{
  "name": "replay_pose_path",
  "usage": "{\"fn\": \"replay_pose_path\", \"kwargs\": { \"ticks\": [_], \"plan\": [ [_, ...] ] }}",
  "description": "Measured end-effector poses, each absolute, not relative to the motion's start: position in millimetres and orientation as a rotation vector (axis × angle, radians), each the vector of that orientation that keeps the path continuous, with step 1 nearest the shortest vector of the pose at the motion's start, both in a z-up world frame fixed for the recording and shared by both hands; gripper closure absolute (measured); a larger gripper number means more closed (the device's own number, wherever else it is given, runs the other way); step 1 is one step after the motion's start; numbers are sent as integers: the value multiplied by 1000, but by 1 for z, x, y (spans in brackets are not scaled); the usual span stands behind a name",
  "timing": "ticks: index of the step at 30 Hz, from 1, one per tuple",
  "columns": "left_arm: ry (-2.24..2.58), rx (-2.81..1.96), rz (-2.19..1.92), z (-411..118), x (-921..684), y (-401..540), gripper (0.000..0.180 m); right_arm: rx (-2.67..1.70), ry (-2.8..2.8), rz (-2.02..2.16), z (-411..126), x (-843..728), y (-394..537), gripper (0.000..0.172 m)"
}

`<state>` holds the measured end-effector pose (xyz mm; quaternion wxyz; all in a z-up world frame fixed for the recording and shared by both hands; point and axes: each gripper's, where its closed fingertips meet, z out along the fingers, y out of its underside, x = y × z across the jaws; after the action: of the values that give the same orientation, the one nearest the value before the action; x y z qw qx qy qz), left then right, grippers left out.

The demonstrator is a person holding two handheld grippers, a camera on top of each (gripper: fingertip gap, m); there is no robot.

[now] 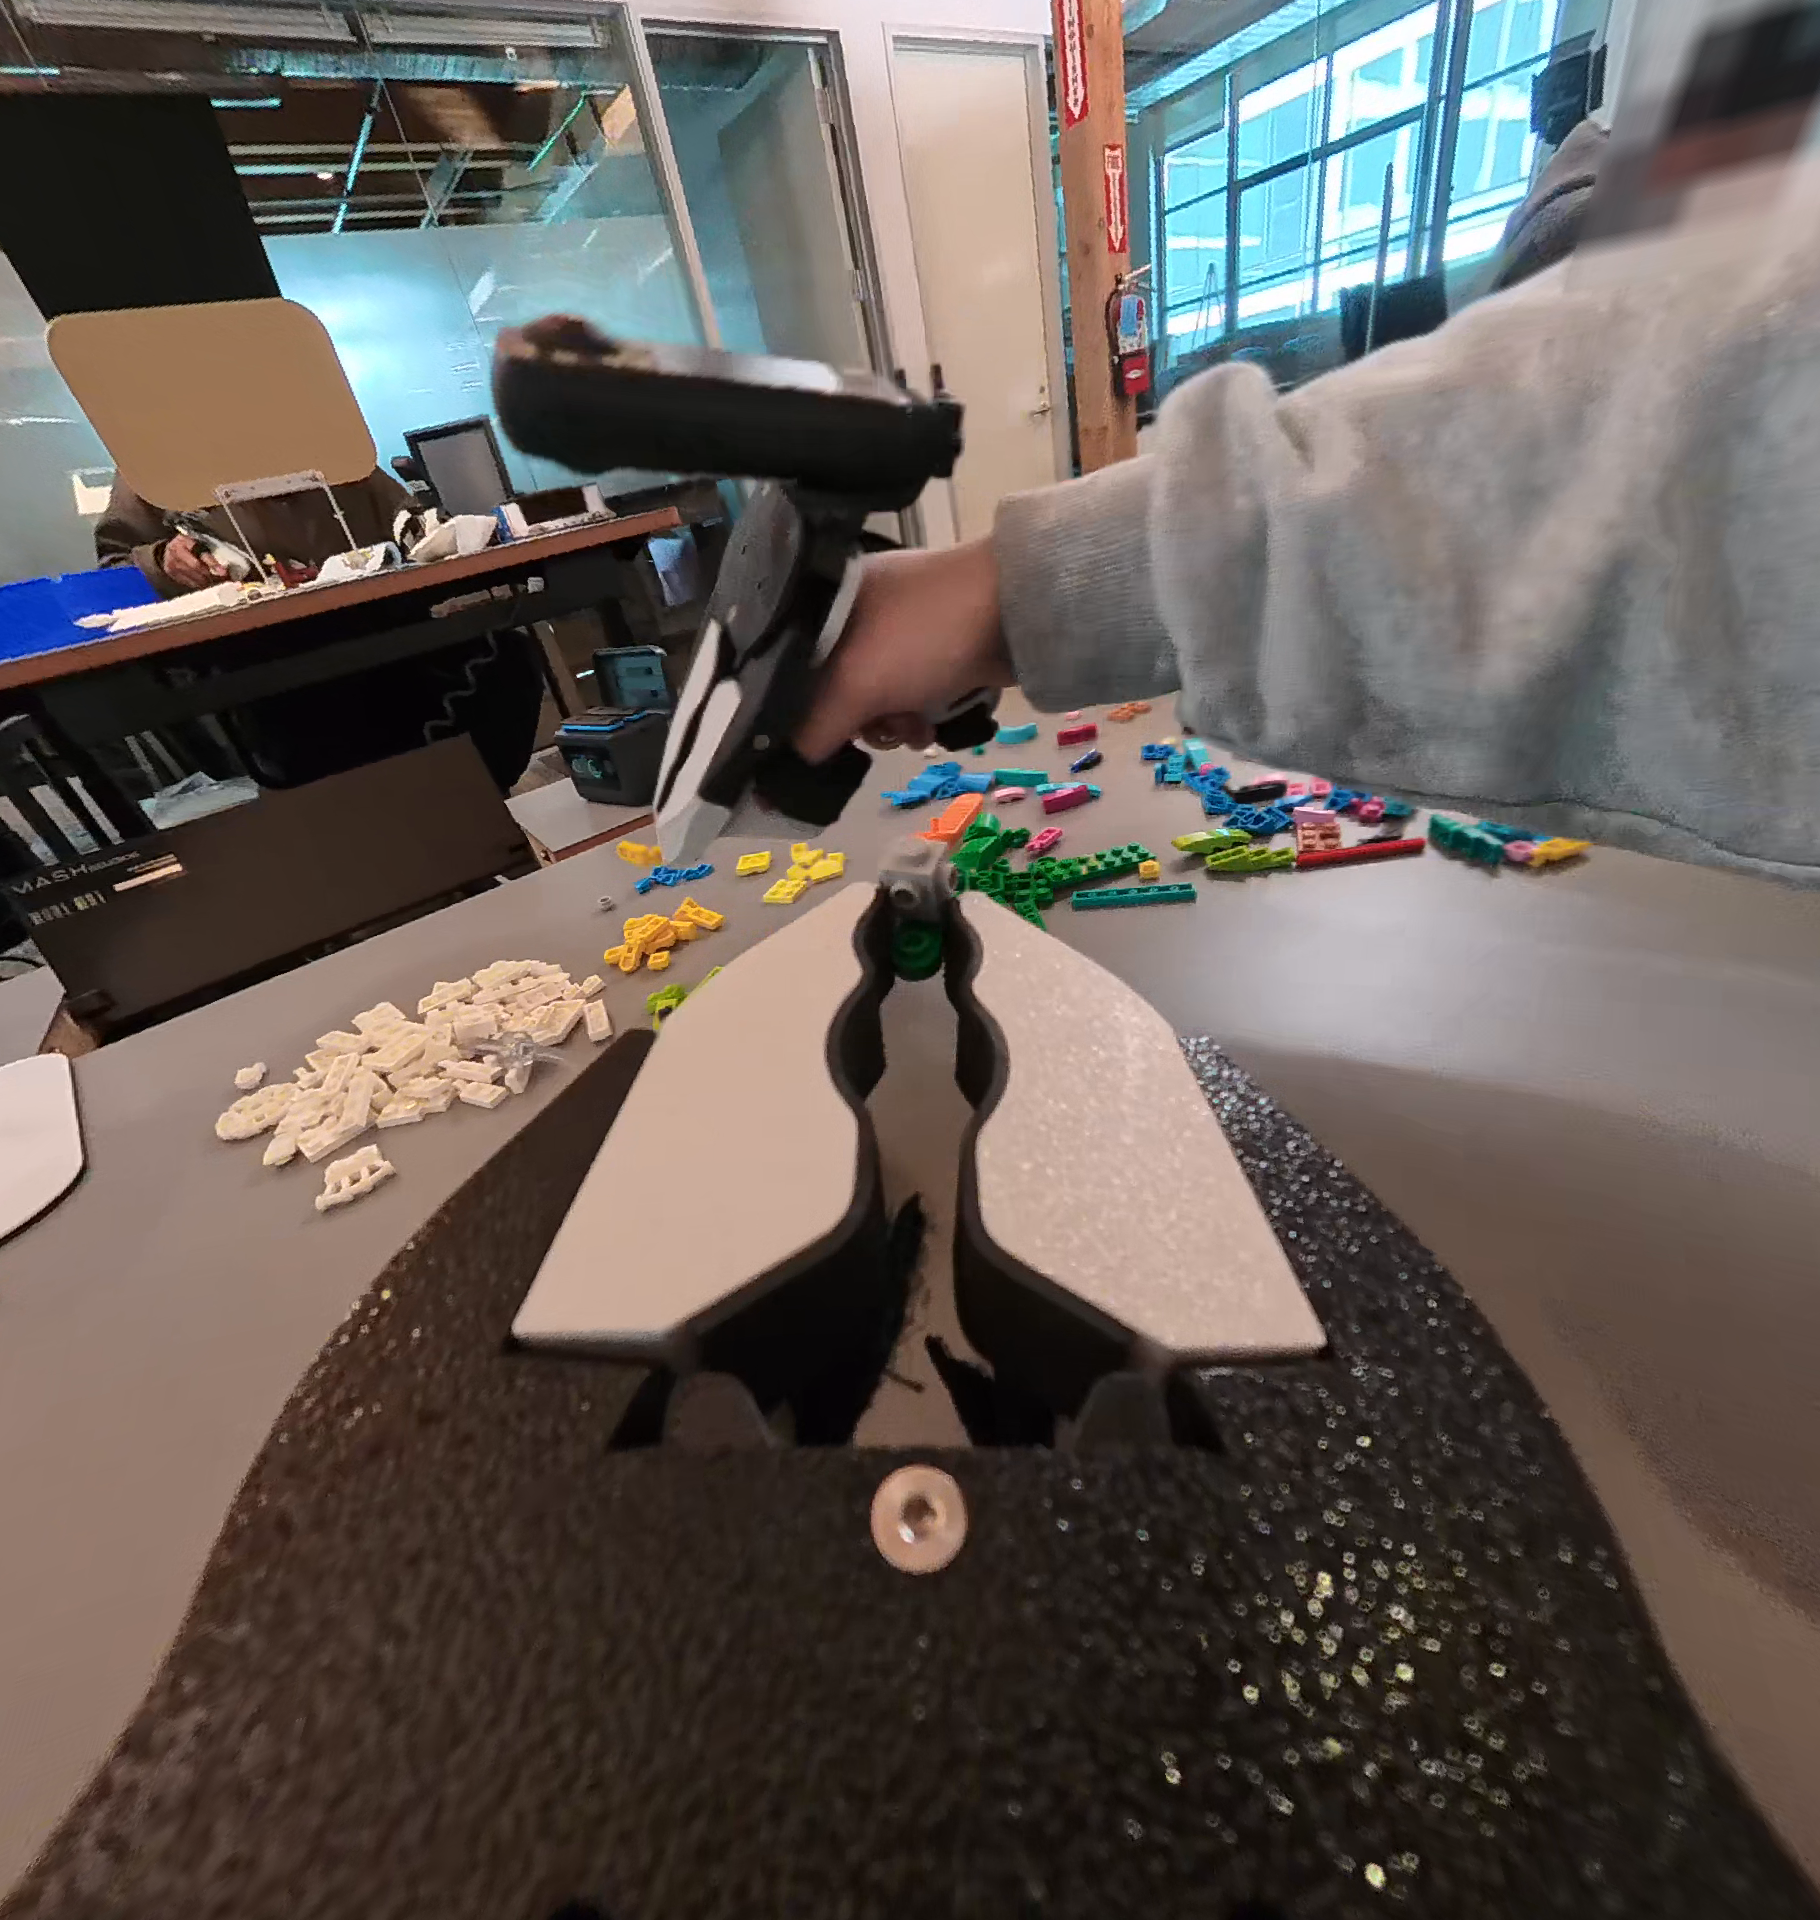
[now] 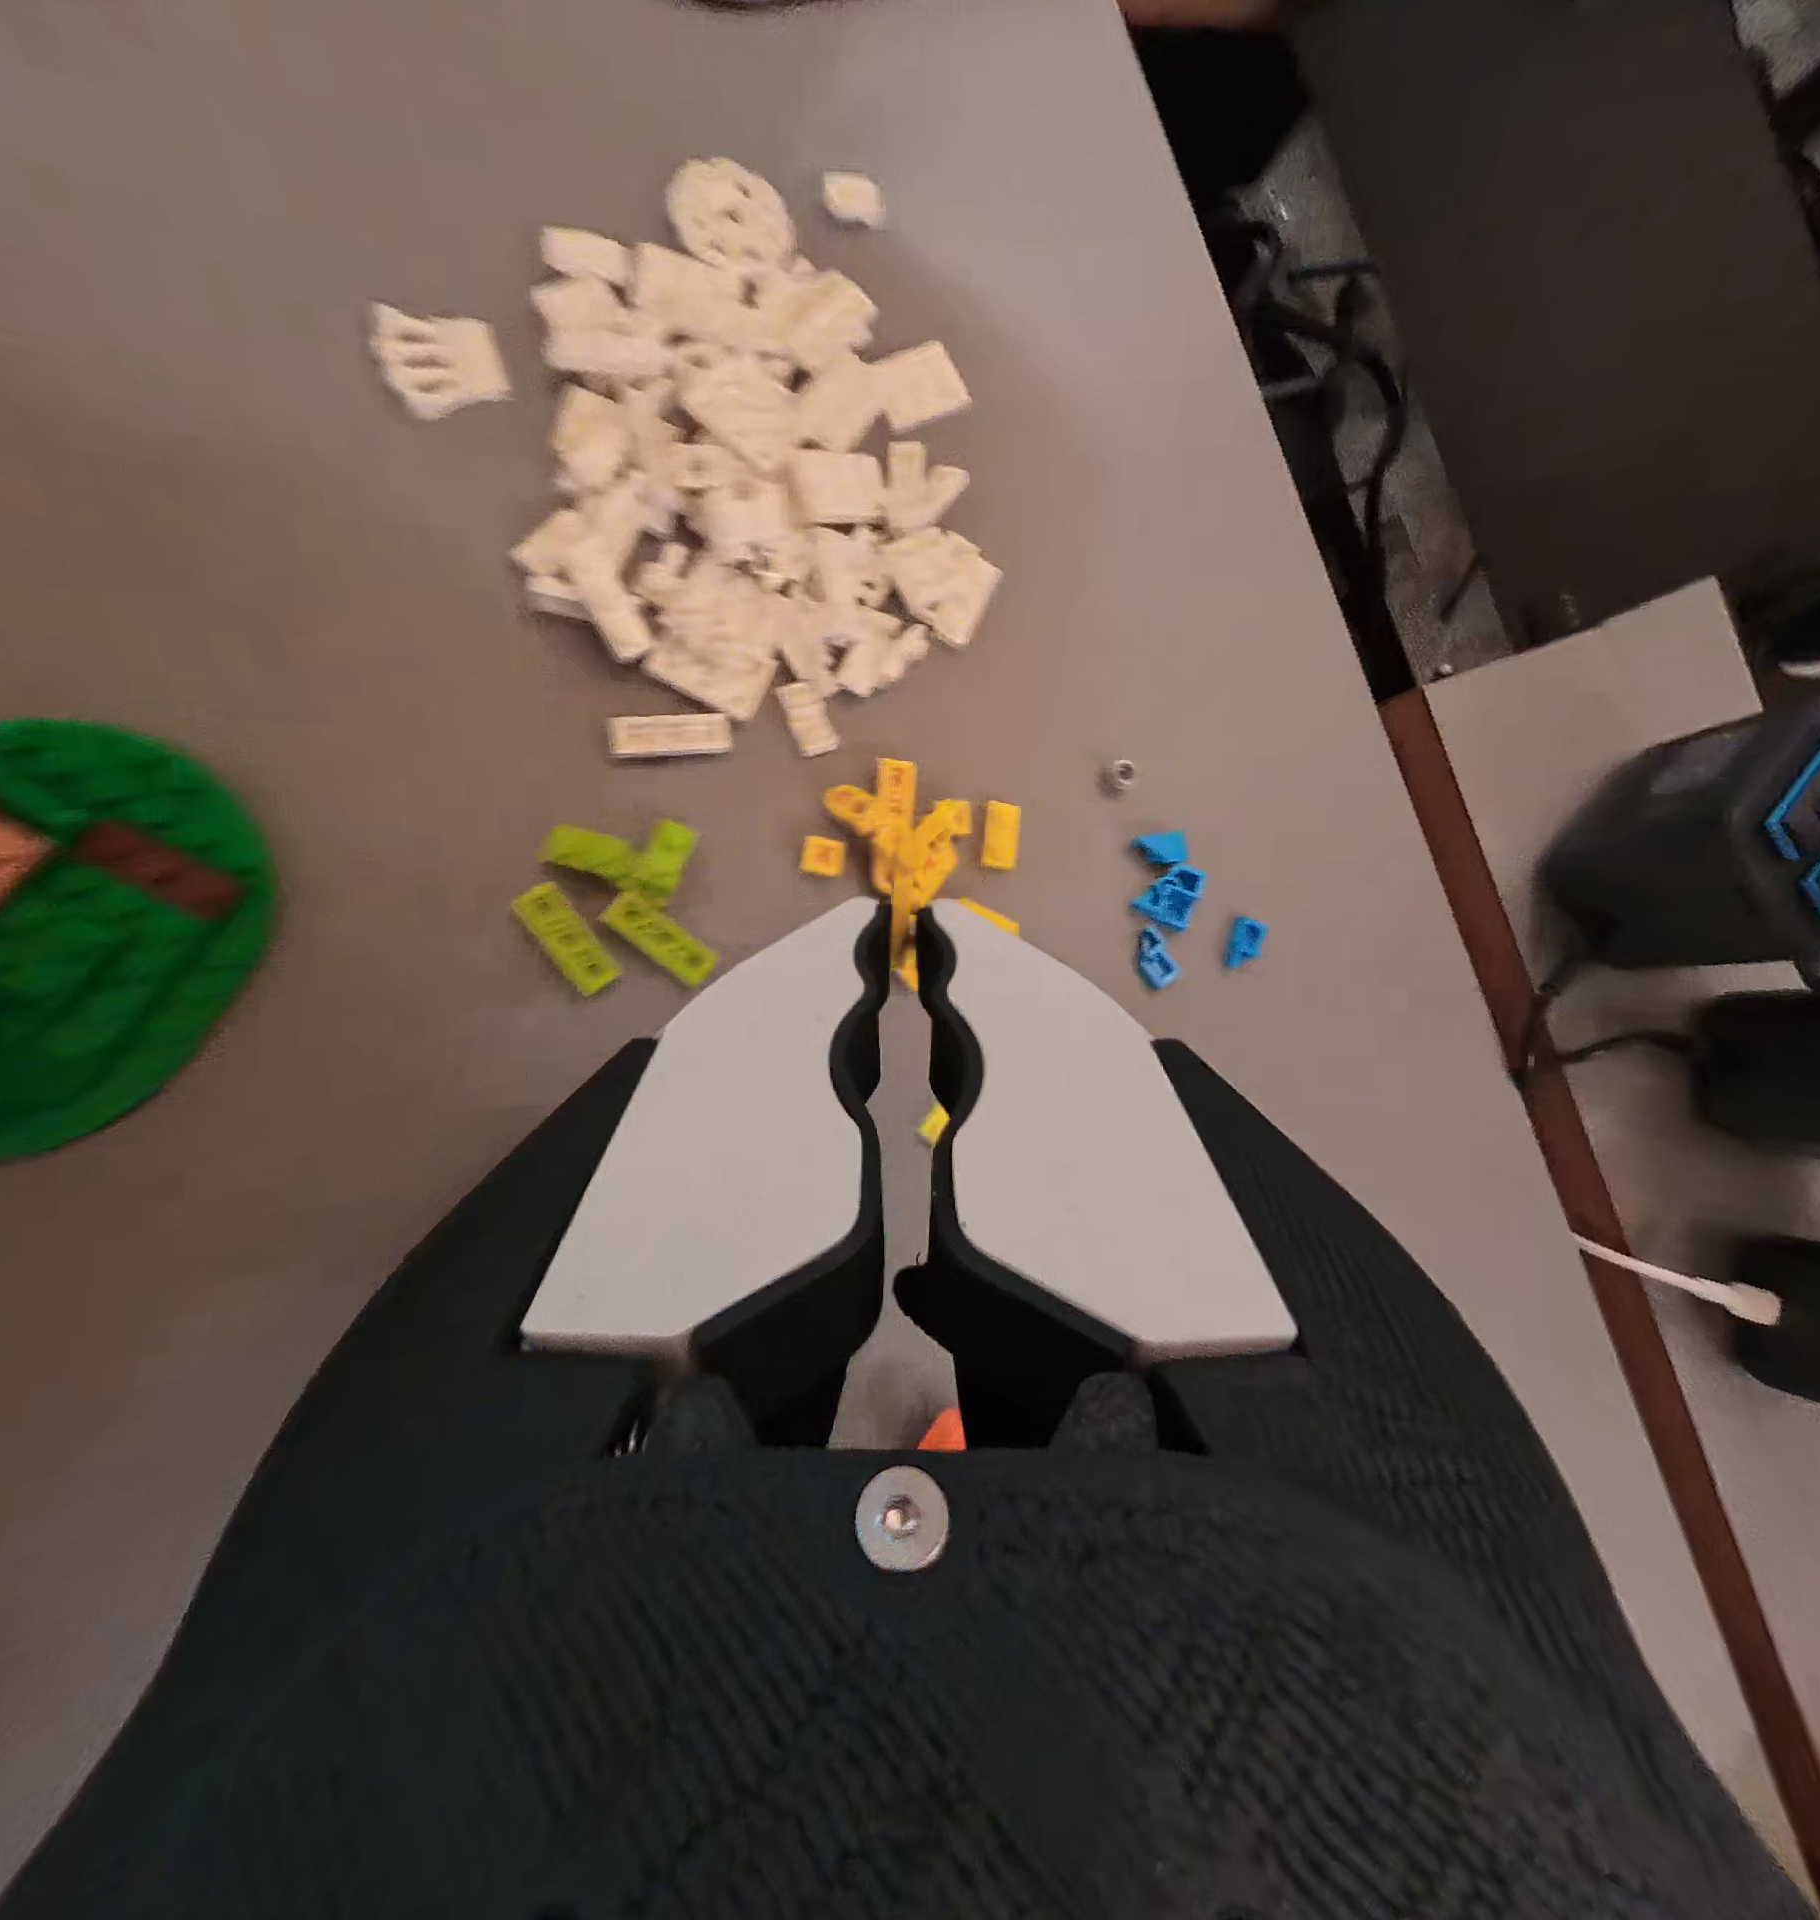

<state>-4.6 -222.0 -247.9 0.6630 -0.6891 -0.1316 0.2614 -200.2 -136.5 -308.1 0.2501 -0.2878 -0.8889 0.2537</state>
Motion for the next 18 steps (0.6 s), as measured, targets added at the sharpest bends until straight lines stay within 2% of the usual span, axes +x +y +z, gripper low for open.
{"fn": "replay_pose_path", "kwargs": {
  "ticks": [5, 9, 15, 18],
  "plan": [
    [-320, -1555, 578, -249, -8, -225, 172, -812, -2479, 622, -328, -215, -138, 168],
    [-319, -1558, 572, -249, -7, -224, 172, -823, -2452, 679, -331, -214, -139, 147],
    [-318, -1563, 563, -250, -7, -223, 172, -776, -2385, 1231, -275, -147, -176, 145],
    [-304, -1579, 567, -252, -6, -221, 172, -624, -2451, 1355, -258, -88, -187, 146]
  ]
}}
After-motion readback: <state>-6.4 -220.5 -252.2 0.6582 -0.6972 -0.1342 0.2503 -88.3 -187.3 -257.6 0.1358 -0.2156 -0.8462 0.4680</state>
